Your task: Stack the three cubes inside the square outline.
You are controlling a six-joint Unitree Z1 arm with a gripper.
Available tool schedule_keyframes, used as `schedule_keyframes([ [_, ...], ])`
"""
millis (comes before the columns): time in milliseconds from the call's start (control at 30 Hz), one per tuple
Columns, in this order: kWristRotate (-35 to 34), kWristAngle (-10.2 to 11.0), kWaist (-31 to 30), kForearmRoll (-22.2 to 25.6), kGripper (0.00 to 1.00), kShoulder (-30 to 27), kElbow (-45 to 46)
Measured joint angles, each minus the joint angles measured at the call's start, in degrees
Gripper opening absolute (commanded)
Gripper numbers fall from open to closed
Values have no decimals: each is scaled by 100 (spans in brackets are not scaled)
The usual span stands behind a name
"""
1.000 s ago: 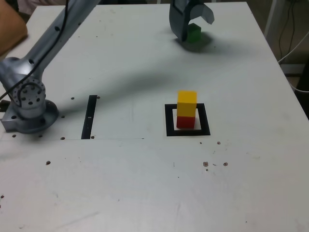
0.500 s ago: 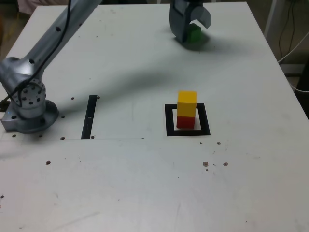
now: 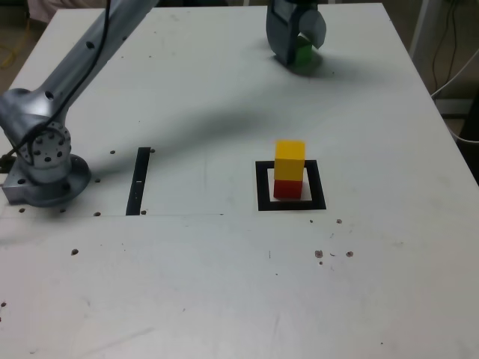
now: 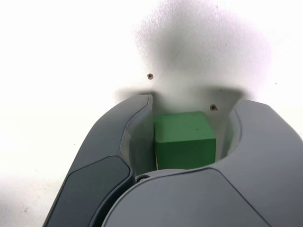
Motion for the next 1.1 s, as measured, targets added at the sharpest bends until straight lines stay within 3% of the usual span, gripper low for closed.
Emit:
schedule_keyframes([
  [667,140,44,-105,-22,31,-55,-3],
  [900,324,-14,-254,159,31,-241,-17],
  [1100,660,93,-568,522,31,-569,-31],
])
